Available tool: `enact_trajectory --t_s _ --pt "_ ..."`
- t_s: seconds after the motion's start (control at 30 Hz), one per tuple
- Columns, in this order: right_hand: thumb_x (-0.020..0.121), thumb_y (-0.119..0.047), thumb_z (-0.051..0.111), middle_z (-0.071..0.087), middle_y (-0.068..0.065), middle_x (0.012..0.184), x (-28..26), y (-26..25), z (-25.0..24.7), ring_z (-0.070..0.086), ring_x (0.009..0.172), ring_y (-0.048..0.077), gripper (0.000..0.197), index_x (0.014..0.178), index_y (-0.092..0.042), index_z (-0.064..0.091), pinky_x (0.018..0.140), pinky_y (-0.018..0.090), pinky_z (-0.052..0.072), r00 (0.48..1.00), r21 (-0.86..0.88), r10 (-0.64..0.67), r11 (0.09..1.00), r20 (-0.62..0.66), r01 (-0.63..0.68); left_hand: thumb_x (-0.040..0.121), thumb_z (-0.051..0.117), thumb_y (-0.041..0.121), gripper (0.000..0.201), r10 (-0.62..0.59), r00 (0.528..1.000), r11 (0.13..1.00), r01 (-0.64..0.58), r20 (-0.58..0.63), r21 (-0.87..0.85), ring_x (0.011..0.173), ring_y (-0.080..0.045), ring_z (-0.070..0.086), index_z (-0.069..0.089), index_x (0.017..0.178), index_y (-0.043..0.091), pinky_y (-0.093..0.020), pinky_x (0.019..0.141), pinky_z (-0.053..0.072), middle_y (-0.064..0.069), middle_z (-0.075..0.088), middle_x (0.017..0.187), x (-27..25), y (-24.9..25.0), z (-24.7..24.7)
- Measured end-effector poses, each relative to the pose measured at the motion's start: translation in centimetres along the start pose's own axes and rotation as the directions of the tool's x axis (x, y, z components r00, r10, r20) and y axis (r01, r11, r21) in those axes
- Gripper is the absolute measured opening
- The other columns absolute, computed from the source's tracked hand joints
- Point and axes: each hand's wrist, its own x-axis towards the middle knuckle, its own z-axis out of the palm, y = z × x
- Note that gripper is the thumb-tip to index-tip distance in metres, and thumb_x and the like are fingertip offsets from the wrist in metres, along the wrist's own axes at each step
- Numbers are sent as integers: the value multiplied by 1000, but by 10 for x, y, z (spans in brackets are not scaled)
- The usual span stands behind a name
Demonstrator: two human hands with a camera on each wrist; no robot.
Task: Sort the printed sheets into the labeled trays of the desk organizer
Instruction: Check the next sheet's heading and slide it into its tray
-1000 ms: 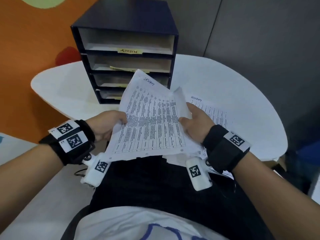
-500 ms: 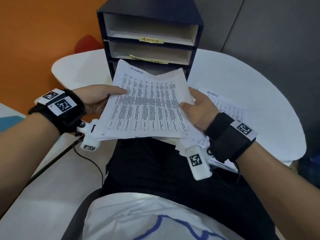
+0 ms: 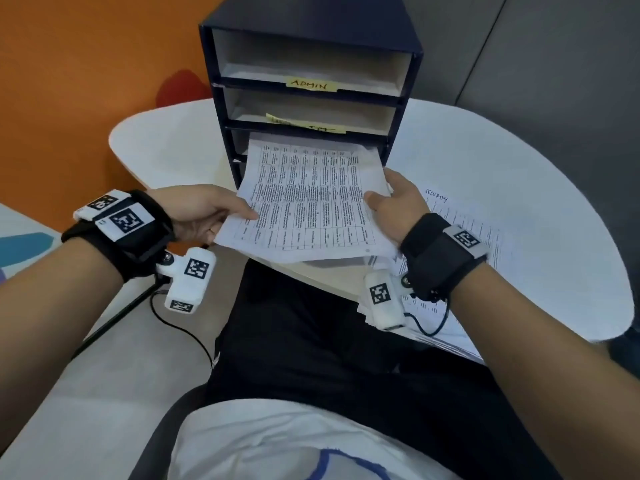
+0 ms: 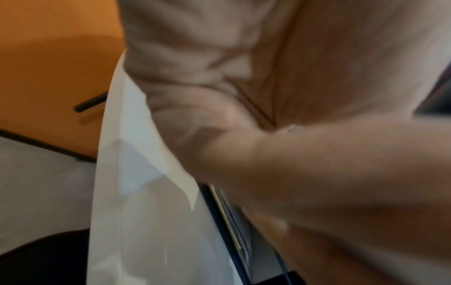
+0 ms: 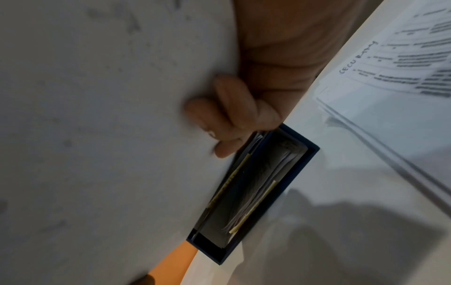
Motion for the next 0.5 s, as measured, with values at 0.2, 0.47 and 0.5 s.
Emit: enact_trajectory --t_s 0.2,0.47,0.5 --pt "93 -22 60 61 -7 108 18 -8 5 63 89 11 40 131 -14 50 63 17 51 992 80 99 992 -73 -93 99 54 20 24 162 936 986 -146 -312 75 38 -3 39 66 111 3 -12 30 30 -1 62 76 18 9 -5" --pt "93 -12 52 66 0 56 29 -7 0 29 38 11 4 89 -11 51 39 18 23 925 261 381 891 20 -372 92 67 32 25 176 802 932 -322 -571 -165 49 -8 43 62 107 13 -15 34 31 -4 55 91 51 39 -4" --pt "94 -10 50 67 0 58 35 -10 5 34 38 11 5 90 -11 49 38 17 27 920 297 391 876 27 -380 93 66 30 20 172 806 899 -363 -567 -244 49 -6 51 61 104 14 -13 36 37 -3 59 88 53 39 -6"
